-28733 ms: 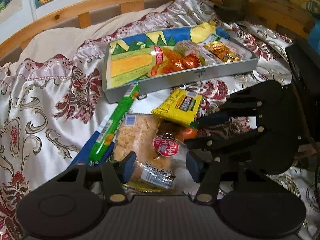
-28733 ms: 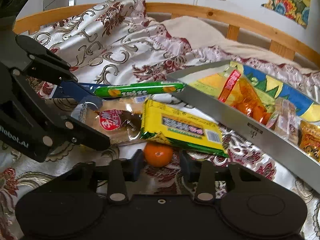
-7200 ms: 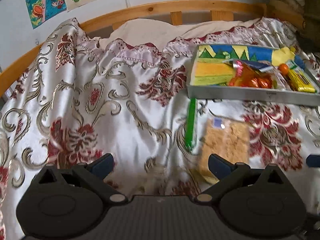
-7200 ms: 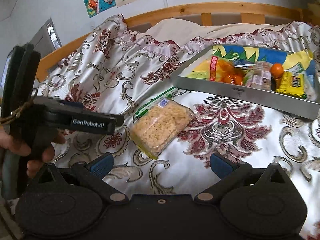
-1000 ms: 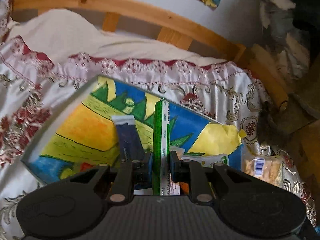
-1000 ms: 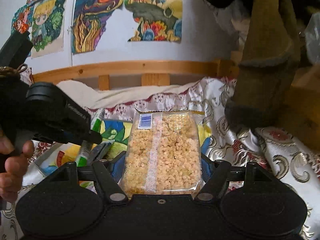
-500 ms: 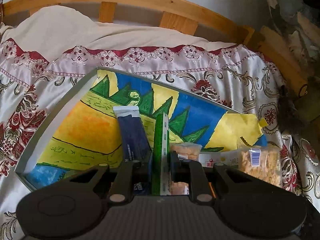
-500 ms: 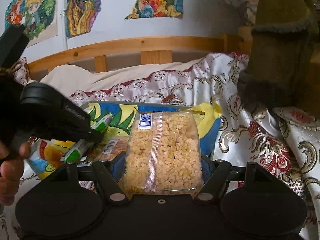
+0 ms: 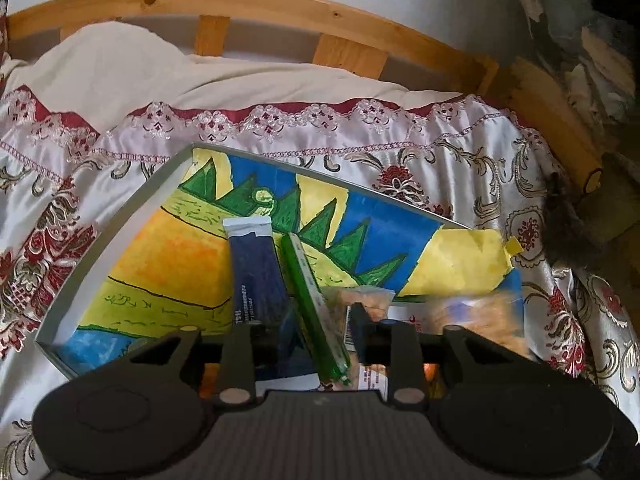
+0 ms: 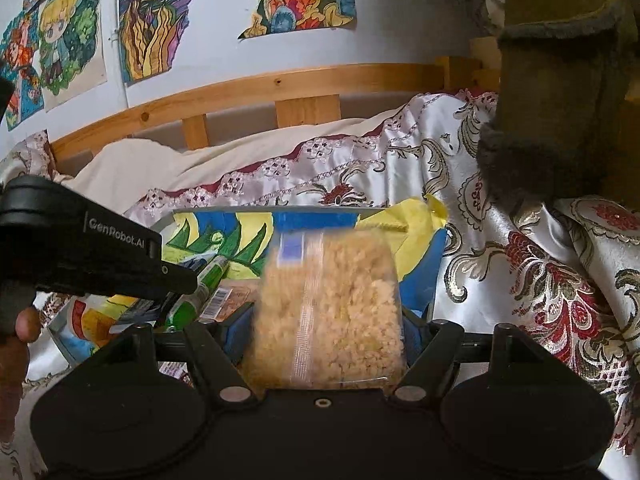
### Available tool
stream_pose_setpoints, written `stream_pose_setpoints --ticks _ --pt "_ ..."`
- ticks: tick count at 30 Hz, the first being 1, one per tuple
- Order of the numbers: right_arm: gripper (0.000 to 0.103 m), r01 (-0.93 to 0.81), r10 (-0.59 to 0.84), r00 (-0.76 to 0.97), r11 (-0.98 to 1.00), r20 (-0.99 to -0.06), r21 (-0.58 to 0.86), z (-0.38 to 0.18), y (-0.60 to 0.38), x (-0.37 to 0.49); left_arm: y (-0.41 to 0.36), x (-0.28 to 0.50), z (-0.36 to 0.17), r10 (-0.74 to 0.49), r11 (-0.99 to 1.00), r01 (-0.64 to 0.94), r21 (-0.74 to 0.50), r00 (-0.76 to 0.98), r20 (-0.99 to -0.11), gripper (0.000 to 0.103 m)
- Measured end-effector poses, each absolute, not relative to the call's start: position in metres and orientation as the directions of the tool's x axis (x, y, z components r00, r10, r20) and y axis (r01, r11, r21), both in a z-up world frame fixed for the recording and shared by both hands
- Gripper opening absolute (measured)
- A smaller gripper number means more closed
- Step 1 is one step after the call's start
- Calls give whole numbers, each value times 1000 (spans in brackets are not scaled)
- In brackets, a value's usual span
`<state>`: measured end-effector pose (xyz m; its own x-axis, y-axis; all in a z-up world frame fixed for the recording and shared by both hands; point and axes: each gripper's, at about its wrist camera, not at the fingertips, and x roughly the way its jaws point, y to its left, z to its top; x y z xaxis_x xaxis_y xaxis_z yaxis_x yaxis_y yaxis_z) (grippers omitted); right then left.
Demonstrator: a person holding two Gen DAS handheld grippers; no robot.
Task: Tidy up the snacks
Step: 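Open both tools to release green packet and rice-cake bag into tray, then lift both open tools back from the tray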
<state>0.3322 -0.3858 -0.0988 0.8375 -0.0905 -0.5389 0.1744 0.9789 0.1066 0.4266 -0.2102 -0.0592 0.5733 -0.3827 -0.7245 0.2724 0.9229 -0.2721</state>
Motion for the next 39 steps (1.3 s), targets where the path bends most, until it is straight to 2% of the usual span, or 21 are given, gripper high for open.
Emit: stream_pose_setpoints --ticks 1,3,7,12,14,16,22,27,33,39 --pt "76 177 -94 842 978 -532 108 -97 -386 331 -210 425 -58 -379 924 274 -265 578 -723 45" --pt "79 176 -92 847 978 -524 114 -95 -388 330 -209 422 -54 -370 927 278 -250 586 -720 50" --pt "85 171 -90 858 978 -506 116 -87 -386 326 -202 414 -45 -350 936 263 -234 619 -703 74" --pt "95 164 -100 875 982 -473 96 -74 -380 316 -185 400 -29 -330 944 244 -223 674 -661 89" --pt "99 169 -113 883 982 -455 84 -69 -377 310 -178 394 -23 -308 951 228 -208 700 -645 100" --pt "102 168 -117 889 983 -442 79 -64 -374 305 -168 387 -17 -289 957 209 -200 729 -621 102" --pt "102 157 -110 908 984 -405 84 -46 -363 286 -145 365 2 -238 971 181 -156 776 -583 102" --pt "102 154 -111 934 983 -341 102 -24 -352 264 -131 339 16 -208 978 175 -111 831 -516 102" --pt "102 185 -135 955 967 -265 173 0 -349 236 -112 305 23 -180 983 137 -123 854 -488 102" --pt "102 177 -125 962 962 -244 207 9 -346 213 -96 271 25 -166 985 120 -128 874 -457 102"
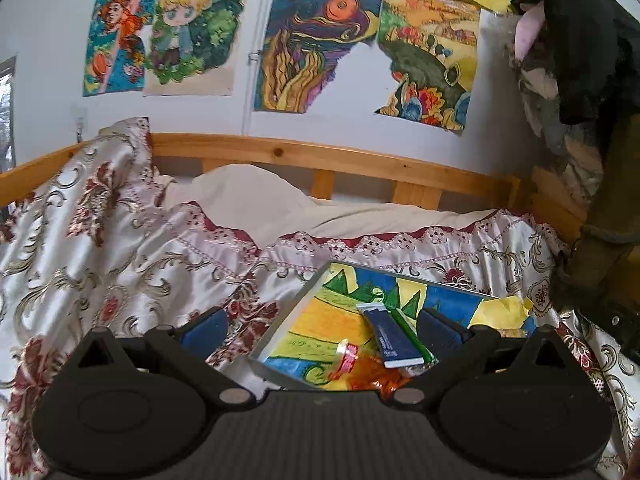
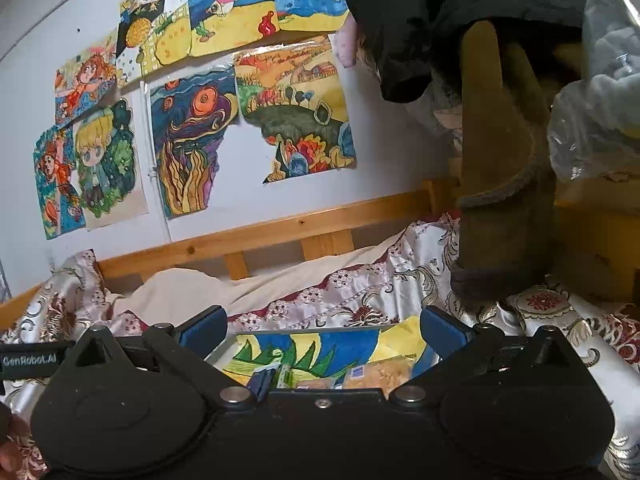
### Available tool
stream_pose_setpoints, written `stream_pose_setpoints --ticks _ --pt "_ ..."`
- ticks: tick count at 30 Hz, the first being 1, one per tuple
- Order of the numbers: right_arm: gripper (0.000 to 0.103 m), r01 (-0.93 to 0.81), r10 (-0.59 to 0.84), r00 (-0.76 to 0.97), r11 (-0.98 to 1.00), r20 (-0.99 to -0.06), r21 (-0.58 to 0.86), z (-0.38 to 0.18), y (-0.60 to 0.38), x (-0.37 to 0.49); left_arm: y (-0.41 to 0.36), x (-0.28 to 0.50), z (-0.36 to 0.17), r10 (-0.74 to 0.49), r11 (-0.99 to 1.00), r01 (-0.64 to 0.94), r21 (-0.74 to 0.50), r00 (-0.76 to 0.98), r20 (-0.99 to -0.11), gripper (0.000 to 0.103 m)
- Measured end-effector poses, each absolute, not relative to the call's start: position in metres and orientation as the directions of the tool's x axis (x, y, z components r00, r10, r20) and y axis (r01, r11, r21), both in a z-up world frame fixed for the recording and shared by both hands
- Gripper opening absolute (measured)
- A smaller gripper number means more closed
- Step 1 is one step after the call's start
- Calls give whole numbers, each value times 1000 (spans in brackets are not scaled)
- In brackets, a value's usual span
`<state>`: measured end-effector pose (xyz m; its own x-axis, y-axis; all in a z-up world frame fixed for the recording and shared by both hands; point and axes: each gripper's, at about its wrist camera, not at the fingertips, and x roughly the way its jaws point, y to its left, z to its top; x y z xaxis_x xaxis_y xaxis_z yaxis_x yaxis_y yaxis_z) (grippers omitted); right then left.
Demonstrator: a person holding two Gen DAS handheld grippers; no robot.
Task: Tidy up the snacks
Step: 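Lift both open tools back from the tray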
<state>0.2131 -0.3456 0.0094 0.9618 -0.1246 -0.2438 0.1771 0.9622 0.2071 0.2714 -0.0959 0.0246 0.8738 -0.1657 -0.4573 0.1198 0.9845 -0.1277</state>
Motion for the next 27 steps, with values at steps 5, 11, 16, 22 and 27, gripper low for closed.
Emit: stream_pose_setpoints --ticks 5,11,16,22,27 --pt "102 166 -113 964 962 -239 216 12 -338 194 -86 253 31 -156 985 103 -141 879 -450 102" --pt "102 145 -90 966 965 -244 220 13 -326 164 -72 222 35 -148 985 95 -145 896 -419 102" --pt "102 129 -77 969 969 -235 212 15 -311 133 -64 191 32 -141 987 97 -129 905 -400 102" --pt "102 141 -105 977 971 -184 192 19 -296 90 -50 152 28 -141 989 109 -104 912 -384 102" --pt "102 136 -107 980 976 -169 172 20 -284 66 -40 125 30 -135 990 109 -94 925 -355 103"
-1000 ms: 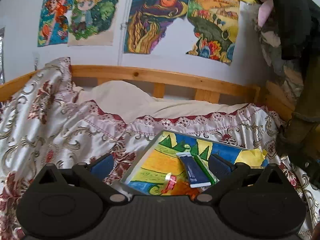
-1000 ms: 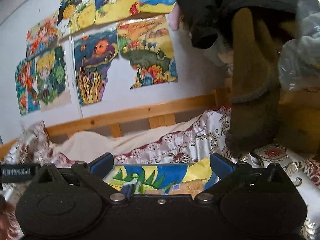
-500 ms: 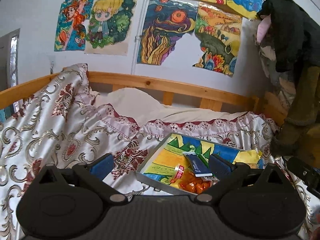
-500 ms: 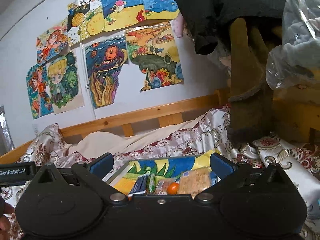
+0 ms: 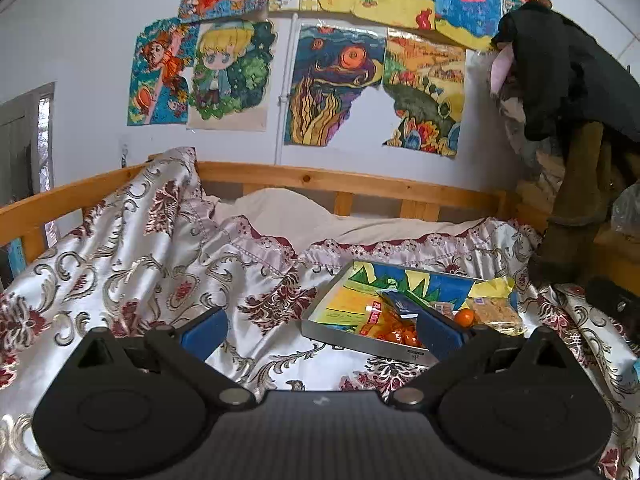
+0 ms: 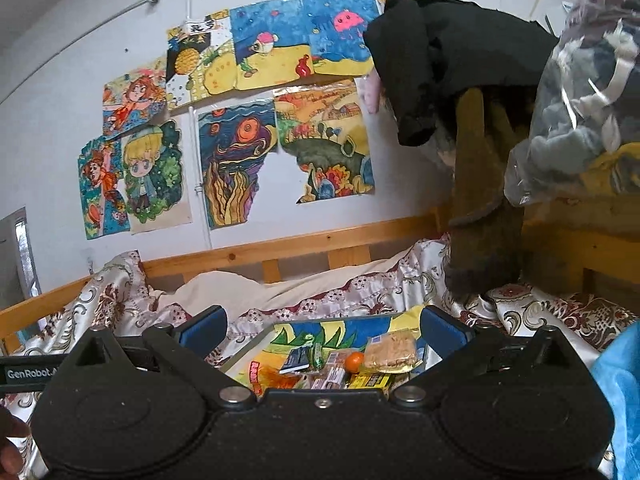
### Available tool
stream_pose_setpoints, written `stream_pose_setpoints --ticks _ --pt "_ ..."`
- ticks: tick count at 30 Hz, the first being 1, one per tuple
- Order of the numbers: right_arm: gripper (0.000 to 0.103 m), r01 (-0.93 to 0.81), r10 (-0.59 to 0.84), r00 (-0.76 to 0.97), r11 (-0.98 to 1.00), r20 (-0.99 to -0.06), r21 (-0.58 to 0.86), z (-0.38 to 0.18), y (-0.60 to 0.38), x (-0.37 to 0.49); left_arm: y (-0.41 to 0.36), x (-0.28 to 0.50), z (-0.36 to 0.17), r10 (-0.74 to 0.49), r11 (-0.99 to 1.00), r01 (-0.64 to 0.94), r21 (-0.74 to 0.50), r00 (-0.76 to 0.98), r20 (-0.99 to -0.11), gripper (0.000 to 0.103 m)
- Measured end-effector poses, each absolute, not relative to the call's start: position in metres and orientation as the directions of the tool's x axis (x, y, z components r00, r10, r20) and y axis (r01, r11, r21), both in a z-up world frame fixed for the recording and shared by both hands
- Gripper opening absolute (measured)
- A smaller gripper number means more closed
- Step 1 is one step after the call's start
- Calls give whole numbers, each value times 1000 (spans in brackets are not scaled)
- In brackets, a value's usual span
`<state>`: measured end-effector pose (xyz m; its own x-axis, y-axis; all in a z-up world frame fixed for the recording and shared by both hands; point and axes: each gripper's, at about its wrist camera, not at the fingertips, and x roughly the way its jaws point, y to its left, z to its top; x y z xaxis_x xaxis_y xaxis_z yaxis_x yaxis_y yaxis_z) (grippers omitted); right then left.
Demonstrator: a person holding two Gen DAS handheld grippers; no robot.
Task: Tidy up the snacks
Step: 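Lift both open tools back from the tray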
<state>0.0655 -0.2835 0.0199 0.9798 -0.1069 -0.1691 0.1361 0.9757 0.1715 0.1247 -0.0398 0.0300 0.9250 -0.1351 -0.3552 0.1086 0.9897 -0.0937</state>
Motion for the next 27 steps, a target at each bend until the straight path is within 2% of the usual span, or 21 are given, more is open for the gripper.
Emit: stream_pose_setpoints --ticks 14,27 --pt "102 108 -60 969 976 -241 191 5 -255 14 1 64 18 -115 989 72 -128 926 -360 103" --pt "102 129 -92 952 985 -293 112 -2 -236 -2 27 43 -3 -69 987 7 -158 919 -388 103"
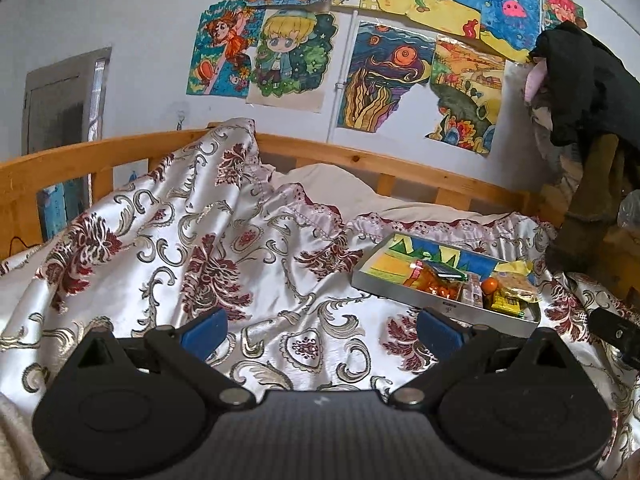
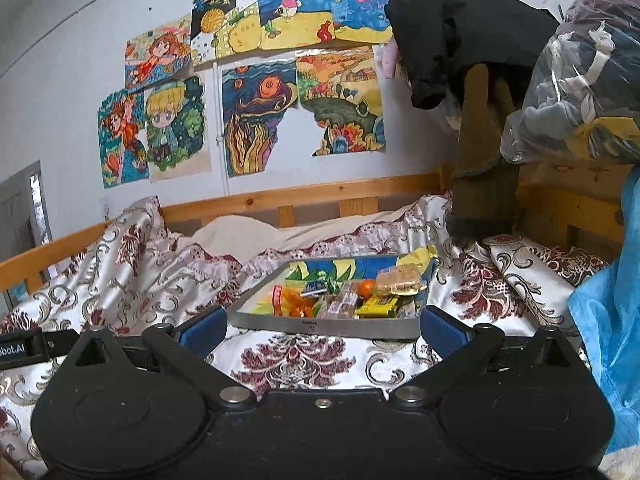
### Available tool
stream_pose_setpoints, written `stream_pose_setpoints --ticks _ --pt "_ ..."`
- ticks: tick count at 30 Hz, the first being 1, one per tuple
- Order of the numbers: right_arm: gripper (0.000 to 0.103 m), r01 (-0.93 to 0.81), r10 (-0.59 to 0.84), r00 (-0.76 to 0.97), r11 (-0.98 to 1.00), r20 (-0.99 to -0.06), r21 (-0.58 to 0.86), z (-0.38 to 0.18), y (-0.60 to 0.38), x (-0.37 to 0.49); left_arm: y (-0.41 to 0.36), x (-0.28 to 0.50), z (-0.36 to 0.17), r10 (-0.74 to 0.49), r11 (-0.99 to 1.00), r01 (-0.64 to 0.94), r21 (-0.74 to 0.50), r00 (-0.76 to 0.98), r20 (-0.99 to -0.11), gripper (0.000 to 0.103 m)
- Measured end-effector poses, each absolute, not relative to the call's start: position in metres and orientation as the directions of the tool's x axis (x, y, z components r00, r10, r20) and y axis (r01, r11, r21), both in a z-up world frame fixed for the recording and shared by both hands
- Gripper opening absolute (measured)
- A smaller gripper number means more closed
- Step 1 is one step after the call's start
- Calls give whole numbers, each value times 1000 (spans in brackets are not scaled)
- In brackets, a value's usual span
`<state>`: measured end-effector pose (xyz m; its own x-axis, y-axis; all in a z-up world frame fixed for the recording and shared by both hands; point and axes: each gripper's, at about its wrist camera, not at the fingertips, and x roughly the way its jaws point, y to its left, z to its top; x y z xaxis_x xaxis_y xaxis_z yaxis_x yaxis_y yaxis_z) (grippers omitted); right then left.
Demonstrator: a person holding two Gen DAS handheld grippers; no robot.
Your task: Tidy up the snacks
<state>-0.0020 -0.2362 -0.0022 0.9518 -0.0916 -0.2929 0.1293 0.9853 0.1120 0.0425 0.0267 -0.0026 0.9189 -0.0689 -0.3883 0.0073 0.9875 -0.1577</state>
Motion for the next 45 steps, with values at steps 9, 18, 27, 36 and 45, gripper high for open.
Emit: stream_pose_setpoints --ticks 9,18,27,36,45 --pt "102 127 -100 944 990 -313 64 -6 -224 -6 20 35 -8 -87 993 45 -113 912 -401 103" --pt "102 105 -87 942 994 -325 40 -11 -217 -6 11 31 -13 -67 997 53 -47 913 -402 103" --pt "102 120 -101 927 992 -361 33 -15 -217 -1 10 31 -17 -40 999 31 -28 909 -415 103" --pt "102 99 -91 922 995 -377 3 -17 -211 0 11 30 -17 -38 999 26 -34 910 -413 103" --pt "102 102 -93 917 995 -388 2 -20 -212 1 13 31 -17 -37 999 21 -41 905 -425 103"
